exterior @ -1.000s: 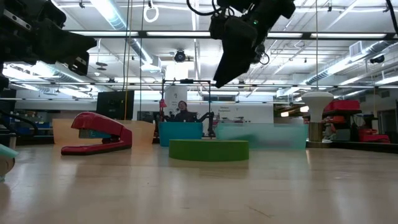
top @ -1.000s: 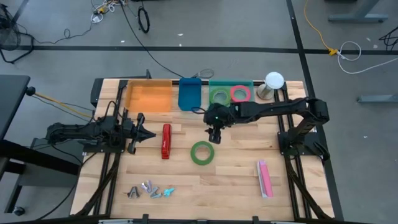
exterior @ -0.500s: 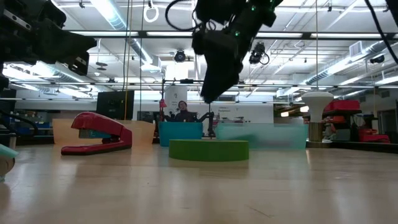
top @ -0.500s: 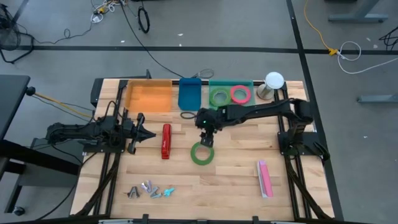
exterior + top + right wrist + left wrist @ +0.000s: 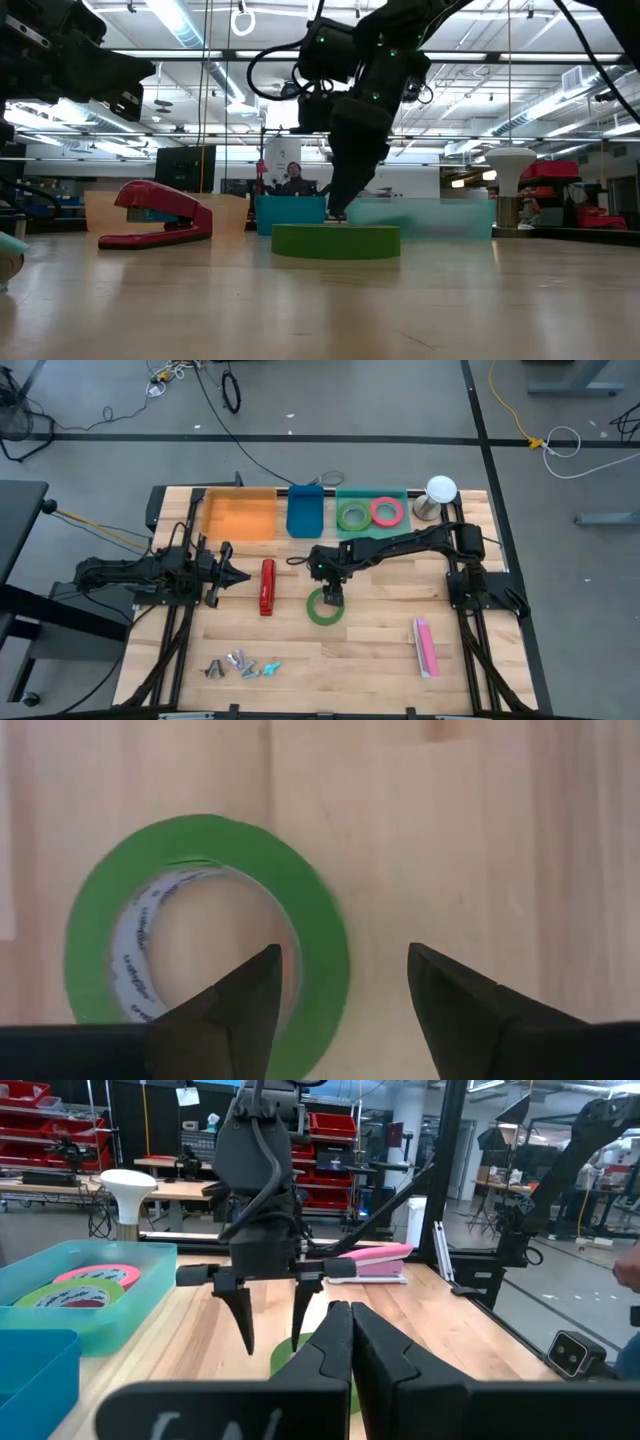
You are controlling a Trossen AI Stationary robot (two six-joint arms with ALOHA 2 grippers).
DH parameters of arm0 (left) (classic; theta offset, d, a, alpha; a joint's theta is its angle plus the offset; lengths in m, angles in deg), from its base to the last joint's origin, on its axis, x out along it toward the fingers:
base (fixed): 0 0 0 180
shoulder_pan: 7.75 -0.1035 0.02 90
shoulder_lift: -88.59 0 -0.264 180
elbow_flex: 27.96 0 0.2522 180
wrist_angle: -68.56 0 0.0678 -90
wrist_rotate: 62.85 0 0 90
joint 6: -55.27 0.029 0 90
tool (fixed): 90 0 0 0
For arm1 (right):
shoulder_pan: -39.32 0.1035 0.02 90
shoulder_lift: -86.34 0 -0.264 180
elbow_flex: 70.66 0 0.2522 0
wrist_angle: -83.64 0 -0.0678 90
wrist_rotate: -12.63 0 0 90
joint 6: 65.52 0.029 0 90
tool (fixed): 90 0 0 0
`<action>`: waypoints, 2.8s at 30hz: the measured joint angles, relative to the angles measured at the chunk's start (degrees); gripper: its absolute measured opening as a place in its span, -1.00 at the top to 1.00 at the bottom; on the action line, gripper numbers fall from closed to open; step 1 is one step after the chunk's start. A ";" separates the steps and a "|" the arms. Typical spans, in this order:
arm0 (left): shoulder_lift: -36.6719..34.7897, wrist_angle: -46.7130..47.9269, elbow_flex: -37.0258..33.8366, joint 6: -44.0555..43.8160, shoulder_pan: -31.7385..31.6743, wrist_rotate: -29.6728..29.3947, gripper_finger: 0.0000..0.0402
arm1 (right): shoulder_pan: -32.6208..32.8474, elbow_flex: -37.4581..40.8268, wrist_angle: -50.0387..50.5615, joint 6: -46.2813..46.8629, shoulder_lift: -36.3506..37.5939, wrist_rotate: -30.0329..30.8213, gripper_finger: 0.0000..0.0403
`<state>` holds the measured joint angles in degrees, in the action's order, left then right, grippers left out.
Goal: Pick and place Stapler, Stapler remover, tape
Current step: Put the green tape into the light green bin
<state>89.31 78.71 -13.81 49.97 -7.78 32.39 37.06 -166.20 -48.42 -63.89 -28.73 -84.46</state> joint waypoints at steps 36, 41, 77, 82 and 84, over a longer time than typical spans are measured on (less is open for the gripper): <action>0.01 0.01 0.01 -0.02 0.00 0.00 0.99 | 3.16 8.48 -12.51 -12.66 -1.07 4.66 -0.07; 0.01 -0.01 -0.01 0.00 -0.01 0.00 0.99 | 3.17 8.52 -12.47 -12.66 -1.07 4.69 -0.07; 0.01 0.00 -0.01 -0.02 -0.01 0.02 0.99 | -3.17 8.57 -17.27 -6.09 4.22 8.82 0.55; 0.01 0.01 0.00 -0.02 0.01 0.01 0.99 | -7.80 8.57 -16.78 -2.12 7.81 9.70 0.55; 0.01 -0.01 -0.01 -0.02 0.01 0.00 0.99 | -9.80 8.57 -15.90 -0.10 9.08 9.83 0.55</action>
<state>89.33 78.70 -13.82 49.94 -7.76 32.39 27.26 -157.63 -64.33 -63.99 -19.64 -74.63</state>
